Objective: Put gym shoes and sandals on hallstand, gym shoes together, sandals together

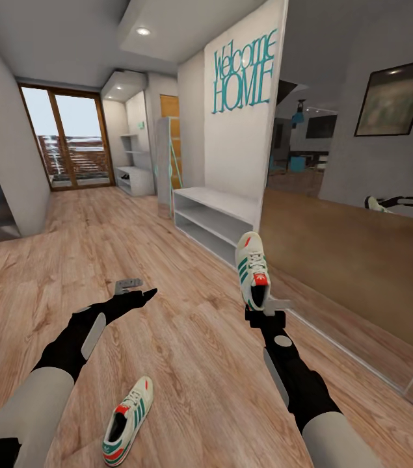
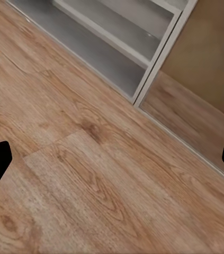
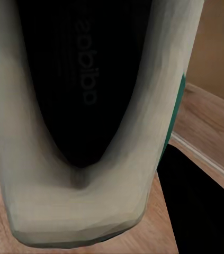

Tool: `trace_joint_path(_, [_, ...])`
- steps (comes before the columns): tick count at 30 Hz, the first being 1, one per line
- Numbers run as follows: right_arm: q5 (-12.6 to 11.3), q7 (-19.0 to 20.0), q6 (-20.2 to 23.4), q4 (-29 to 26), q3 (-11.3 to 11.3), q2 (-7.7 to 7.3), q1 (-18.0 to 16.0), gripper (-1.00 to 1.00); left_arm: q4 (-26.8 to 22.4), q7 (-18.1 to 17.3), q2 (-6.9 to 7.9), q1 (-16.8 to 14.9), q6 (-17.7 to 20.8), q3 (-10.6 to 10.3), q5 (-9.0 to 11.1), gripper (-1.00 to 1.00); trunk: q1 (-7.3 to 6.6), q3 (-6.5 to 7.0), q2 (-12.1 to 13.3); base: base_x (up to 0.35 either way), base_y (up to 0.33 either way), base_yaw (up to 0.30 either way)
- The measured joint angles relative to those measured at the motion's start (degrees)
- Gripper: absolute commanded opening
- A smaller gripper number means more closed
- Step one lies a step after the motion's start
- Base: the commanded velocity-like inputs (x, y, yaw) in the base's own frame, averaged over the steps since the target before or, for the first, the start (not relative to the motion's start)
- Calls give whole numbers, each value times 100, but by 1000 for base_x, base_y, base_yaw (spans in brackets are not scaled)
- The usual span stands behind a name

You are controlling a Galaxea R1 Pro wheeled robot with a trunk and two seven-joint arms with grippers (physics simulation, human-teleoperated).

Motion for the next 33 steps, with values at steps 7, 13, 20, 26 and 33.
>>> trace_joint_path(7, [1,0,1,0,5,0,0,-100,0,0,0,0,0,-1,0,100,0,0,0,36,104,0])
trace_joint_path(13, [1,0,1,1,5,0,0,-100,0,0,0,1,0,-1,0,100,0,0,0,30,40,0])
trace_joint_path(20, [1,0,1,1,6,-1,1,-100,0,0,-1,-1,0,-1,-2,100,-2,0,0,178,198,0])
trace_joint_path(26, [0,0,1,2,6,0,0,-100,0,0,0,-1,0,-1,0,100,0,0,0,99,79,0])
trace_joint_path(33, [2,0,1,1,6,0,0,-100,0,0,-5,0,0,-1,0,100,0,0,0,29,35,0])
